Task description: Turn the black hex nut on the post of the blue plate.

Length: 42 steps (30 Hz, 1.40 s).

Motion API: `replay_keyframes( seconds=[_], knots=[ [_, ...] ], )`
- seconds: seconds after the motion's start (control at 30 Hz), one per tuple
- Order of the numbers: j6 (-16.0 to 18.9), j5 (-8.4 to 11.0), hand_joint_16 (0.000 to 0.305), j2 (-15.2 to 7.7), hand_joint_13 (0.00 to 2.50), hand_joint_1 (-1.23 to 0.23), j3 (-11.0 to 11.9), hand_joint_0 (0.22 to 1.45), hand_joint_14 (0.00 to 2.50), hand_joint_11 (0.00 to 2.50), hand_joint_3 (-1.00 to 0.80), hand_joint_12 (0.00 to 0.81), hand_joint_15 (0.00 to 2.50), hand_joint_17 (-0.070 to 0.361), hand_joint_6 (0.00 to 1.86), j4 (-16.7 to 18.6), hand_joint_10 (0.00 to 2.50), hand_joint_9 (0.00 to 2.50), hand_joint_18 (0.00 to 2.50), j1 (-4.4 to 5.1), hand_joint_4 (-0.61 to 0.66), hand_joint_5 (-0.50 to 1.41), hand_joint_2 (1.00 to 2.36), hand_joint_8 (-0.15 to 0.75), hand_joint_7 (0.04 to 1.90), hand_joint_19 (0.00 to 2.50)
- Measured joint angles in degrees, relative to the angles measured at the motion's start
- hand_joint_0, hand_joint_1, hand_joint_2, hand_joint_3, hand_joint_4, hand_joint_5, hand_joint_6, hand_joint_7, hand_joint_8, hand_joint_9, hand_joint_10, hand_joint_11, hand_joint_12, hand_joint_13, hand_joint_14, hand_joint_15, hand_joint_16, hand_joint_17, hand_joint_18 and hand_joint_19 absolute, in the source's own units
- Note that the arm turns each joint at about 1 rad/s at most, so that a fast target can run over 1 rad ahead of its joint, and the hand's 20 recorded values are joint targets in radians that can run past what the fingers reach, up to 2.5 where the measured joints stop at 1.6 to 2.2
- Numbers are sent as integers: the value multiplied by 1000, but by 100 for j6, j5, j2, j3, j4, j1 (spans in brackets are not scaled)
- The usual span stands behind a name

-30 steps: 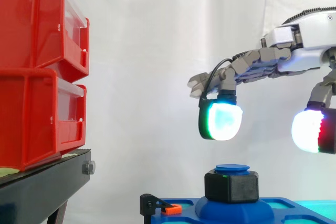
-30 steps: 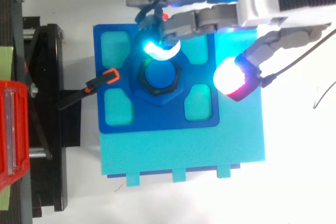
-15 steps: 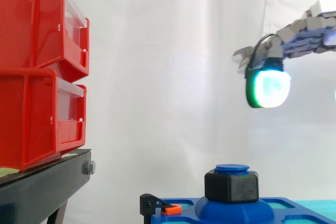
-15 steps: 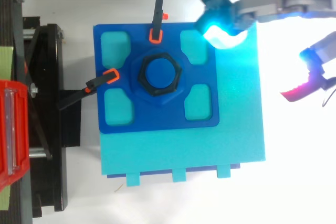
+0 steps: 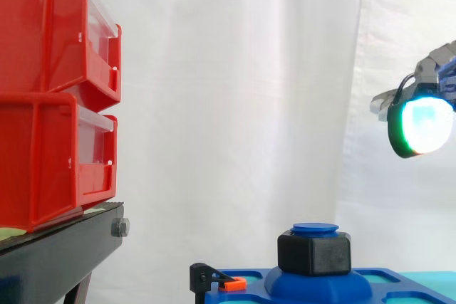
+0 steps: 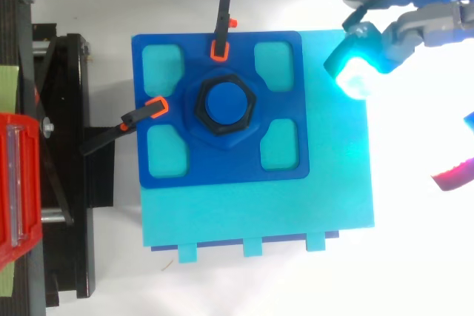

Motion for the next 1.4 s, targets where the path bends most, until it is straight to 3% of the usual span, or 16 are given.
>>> replay_keyframes(
  seconds=[0.23,0.57,0.8,0.87,0.93,1.07,1.2,1.4],
  knots=[
    [1038,425,24,14,0,-706,-30,481,3,0,-500,180,65,54,553,-51,685,0,0,120,151,-300,1000,-18,782,155],
    [2608,924,23,11,0,-686,-33,483,0,0,-500,181,63,53,563,-504,776,0,4,277,172,-300,1000,-22,763,158],
    [3637,994,23,9,0,-671,-33,483,1,0,-500,181,60,53,574,-585,891,0,8,316,195,-300,1000,-24,738,161],
    [3956,995,23,9,0,-669,-33,484,1,0,-500,180,61,52,598,-590,1022,0,12,320,218,-298,1000,-28,687,163],
    [4228,995,23,9,0,-667,-33,485,0,0,-500,178,60,51,618,-590,1308,0,19,323,252,-293,1000,-44,644,157],
    [4835,991,22,9,0,-659,-33,488,0,0,-500,174,47,49,627,-584,1497,0,22,324,281,-288,1000,-50,628,163],
    [5015,994,22,9,0,-654,-33,487,0,0,-500,174,56,49,638,-580,1564,0,23,323,309,-282,1000,-51,609,175],
    [4872,1000,22,9,0,-642,-33,484,0,0,-500,174,56,49,641,-502,1645,0,28,326,318,-280,1000,-48,601,165]
  ],
)
